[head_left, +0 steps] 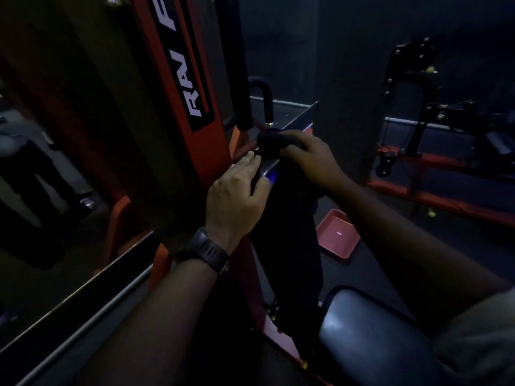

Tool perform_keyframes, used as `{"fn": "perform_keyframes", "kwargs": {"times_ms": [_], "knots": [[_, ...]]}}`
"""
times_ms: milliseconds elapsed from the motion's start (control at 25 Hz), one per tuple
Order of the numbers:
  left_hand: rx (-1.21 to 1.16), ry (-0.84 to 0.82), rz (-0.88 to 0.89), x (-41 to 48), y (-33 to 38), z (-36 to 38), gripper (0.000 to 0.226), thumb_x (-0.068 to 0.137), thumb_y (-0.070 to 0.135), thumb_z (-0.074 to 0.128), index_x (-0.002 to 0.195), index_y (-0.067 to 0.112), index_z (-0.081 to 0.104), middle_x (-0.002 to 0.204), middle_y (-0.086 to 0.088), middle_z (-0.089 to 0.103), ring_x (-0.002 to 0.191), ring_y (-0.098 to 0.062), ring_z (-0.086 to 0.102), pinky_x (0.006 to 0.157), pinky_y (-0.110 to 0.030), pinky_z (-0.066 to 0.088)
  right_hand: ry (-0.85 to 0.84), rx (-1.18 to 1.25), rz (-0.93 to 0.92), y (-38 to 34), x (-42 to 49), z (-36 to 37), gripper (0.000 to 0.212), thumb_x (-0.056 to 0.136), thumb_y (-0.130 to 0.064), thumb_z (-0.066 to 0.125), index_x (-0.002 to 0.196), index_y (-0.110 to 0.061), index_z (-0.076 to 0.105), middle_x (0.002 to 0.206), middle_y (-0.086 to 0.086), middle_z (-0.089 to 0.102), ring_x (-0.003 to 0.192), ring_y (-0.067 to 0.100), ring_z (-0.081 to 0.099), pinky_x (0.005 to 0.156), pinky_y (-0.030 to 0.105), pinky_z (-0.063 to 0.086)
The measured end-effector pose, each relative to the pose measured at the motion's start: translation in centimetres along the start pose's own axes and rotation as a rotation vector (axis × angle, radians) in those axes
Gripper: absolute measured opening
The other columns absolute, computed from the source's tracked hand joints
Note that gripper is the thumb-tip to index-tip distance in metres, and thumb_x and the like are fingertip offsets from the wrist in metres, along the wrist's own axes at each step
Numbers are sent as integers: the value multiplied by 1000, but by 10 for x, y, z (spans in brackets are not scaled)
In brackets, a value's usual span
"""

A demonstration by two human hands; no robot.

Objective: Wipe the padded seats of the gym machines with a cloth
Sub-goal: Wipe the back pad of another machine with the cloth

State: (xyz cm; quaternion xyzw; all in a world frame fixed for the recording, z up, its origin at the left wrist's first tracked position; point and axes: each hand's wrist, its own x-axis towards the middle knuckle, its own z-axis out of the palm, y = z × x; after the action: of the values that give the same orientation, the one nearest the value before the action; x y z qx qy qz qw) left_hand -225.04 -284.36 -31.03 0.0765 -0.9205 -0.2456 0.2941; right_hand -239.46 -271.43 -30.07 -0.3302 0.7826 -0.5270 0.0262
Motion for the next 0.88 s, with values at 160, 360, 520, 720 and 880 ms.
{"fn": "perform_keyframes", "kwargs": {"times_ms": [160, 360, 520, 720, 880], "knots": [[266, -25, -75, -8, 29, 8, 70, 90, 39, 40, 151, 4, 44, 157, -13, 43, 147, -22, 38, 124, -34, 23, -10, 306, 175, 30, 2, -7, 31, 96, -24, 61, 126, -17, 57, 122, 7, 63, 115, 21, 60, 100, 38, 48], [526, 18, 8, 2, 50, 31, 78, 85, 45, 32, 145, -2, 49, 150, -21, 50, 143, -31, 43, 122, -43, 23, -74, 538, 233, 59, -13, -10, 32, 101, -21, 60, 129, -7, 58, 125, 18, 66, 112, 24, 65, 106, 50, 47], [746, 67, 60, 5, 56, 49, 74, 85, 42, 40, 143, -4, 50, 147, -23, 52, 141, -34, 45, 121, -50, 26, -169, 542, 133, 76, -37, -12, 52, 92, -9, 62, 142, -21, 53, 135, 9, 63, 125, 24, 59, 109, 39, 47], [887, 25, 19, 1, 62, 65, 80, 84, 39, 47, 151, -3, 37, 157, -24, 37, 148, -35, 32, 122, -48, 22, -122, 267, -201, 66, -2, -20, 68, 76, -16, 52, 144, -20, 54, 136, 1, 52, 124, 12, 52, 111, 35, 41], [972, 34, -66, 3, 72, 82, 85, 82, 40, 46, 154, -2, 32, 162, -23, 28, 152, -36, 23, 124, -49, 15, -220, 146, -395, 92, 12, -19, 79, 72, -16, 56, 150, -29, 45, 146, 2, 46, 130, 21, 51, 108, 40, 45]]}}
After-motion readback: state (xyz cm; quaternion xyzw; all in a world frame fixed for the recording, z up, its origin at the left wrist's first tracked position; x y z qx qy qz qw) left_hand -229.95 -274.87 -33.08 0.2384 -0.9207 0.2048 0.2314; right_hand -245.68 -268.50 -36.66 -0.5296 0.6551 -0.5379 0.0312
